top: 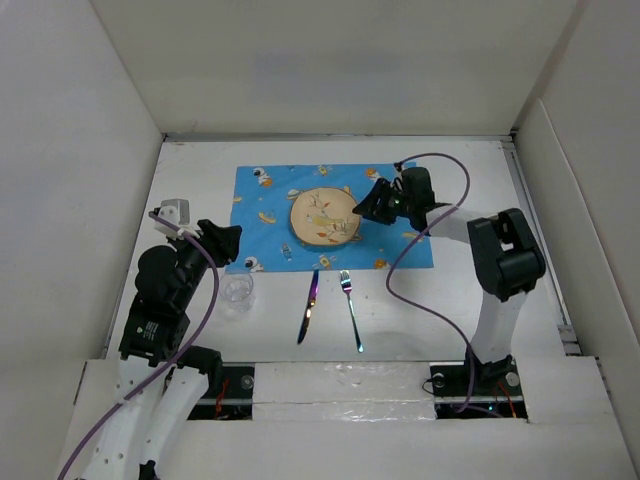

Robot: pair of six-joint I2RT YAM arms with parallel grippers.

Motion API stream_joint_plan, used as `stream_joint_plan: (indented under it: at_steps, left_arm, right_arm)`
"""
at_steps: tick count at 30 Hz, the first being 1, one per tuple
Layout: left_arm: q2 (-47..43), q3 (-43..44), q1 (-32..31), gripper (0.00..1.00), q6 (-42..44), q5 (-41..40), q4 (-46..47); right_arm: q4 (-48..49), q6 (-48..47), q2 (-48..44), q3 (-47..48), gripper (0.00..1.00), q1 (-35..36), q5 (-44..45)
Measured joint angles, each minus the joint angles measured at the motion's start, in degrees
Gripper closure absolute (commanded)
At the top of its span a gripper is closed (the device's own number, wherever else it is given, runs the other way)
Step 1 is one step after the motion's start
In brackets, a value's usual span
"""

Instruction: Set the dinner table for one person

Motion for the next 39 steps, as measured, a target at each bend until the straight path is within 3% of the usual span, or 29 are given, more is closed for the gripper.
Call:
stream_joint_plan:
  at_steps: [3, 4, 6, 11, 12, 13, 14, 15, 17, 23, 27, 29, 31, 39]
  left_arm:
    - [-0.02, 0.00, 0.00, 0.68, -0.02, -0.37, -0.17]
    - [-0.22, 0.00, 0.00, 0.82, -0.11, -0.72, -0.31]
    - [-1.29, 0.00, 0.17, 1.00, -0.59, -2.69, -0.81]
    - [-7.08, 0.00, 0.39, 1.00, -1.88, -9.97, -1.31]
    - [-8.57, 0.00, 0.39, 1.00, -2.21, -11.21, -1.09]
    - [-9.01, 0.00, 0.39, 0.91, -2.49, -12.72, -1.01]
    - [-10.91, 0.37, 0.42, 0.74, -2.60, -13.27, -1.07]
    - [-11.56, 0.83, 0.42, 0.74, -2.89, -14.40, -1.14]
    - [-12.41, 2.16, 0.39, 0.58, -2.99, -17.31, -1.11]
    - [-17.05, 2.95, 0.37, 0.51, -3.37, -23.78, 0.57]
    - [-18.64, 1.66, 0.26, 0.50, -3.34, -25.42, 0.46]
    - [-18.64, 1.20, 0.22, 0.50, -3.30, -25.86, 0.24]
    - [-18.62, 0.94, 0.22, 0.50, -3.30, -25.94, 0.13]
    - [-18.51, 0.61, -0.24, 0.49, -3.26, -25.20, 0.20]
  right_arm:
    - [-4.52, -4.42, -6.62, -0.20, 0.93, 0.52, 3.67]
    - [-5.64, -6.12, -9.35, -0.22, 1.00, 1.25, 5.38]
    - [-7.58, -9.22, -14.60, -0.11, 1.00, 4.24, 8.98]
    - [-12.79, -17.16, -19.87, 5.66, 0.99, 22.21, 17.27]
    - [-13.94, -18.45, -19.04, 7.89, 0.88, 25.94, 18.36]
    - [-15.45, -19.67, -17.86, 10.45, 0.61, 29.90, 19.30]
    - [-16.15, -20.55, -17.09, 11.82, 0.45, 31.58, 19.74]
    - [-16.68, -21.75, -15.34, 14.21, 0.45, 35.45, 20.26]
    - [-21.33, -24.06, -11.52, 19.76, 0.39, 40.06, 22.93]
    - [-30.21, -28.61, 3.56, 36.37, 0.40, 46.34, 29.07]
    - [-35.52, -29.83, 11.15, 41.35, 0.44, 47.08, 30.56]
    - [-37.66, -30.21, 13.94, 42.93, 0.66, 47.23, 31.26]
    - [-38.77, -30.34, 15.96, 43.69, 1.00, 47.25, 31.63]
    - [-36.52, -27.63, 11.80, 40.06, 1.00, 45.42, 33.70]
